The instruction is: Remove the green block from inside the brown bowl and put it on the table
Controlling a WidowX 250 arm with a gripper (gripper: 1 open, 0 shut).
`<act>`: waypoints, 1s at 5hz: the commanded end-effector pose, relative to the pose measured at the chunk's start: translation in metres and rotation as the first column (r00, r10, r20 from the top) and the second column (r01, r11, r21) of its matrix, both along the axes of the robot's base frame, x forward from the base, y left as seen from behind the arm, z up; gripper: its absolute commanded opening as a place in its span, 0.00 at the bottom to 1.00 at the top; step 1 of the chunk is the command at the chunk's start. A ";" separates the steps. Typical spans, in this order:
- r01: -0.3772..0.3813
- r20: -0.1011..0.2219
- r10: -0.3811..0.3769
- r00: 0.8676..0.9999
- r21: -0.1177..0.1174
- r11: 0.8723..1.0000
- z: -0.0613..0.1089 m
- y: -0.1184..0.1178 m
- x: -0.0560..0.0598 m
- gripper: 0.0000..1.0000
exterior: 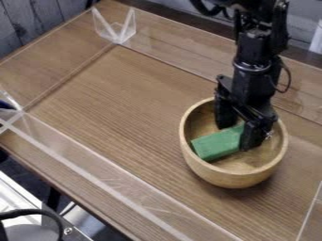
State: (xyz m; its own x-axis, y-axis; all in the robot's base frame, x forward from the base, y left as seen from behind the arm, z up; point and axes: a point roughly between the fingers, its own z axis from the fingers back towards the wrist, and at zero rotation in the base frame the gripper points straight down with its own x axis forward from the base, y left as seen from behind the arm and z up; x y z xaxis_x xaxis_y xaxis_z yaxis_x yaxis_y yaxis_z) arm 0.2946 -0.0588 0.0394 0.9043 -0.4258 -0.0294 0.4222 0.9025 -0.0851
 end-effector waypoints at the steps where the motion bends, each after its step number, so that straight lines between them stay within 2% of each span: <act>1: 0.055 0.048 -0.054 0.997 -0.009 0.998 0.012 -0.006 0.013 1.00; 2: 0.099 0.041 -0.098 0.994 -0.012 0.995 0.011 -0.010 0.014 0.00; 5: 0.085 0.012 -0.085 0.996 -0.063 0.994 0.020 -0.014 0.026 0.00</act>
State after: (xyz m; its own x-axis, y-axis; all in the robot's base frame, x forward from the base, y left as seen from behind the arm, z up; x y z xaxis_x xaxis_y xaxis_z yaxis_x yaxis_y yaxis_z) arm 0.3072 -0.0715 0.0422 0.8611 -0.5055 -0.0542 0.4925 0.8559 -0.1580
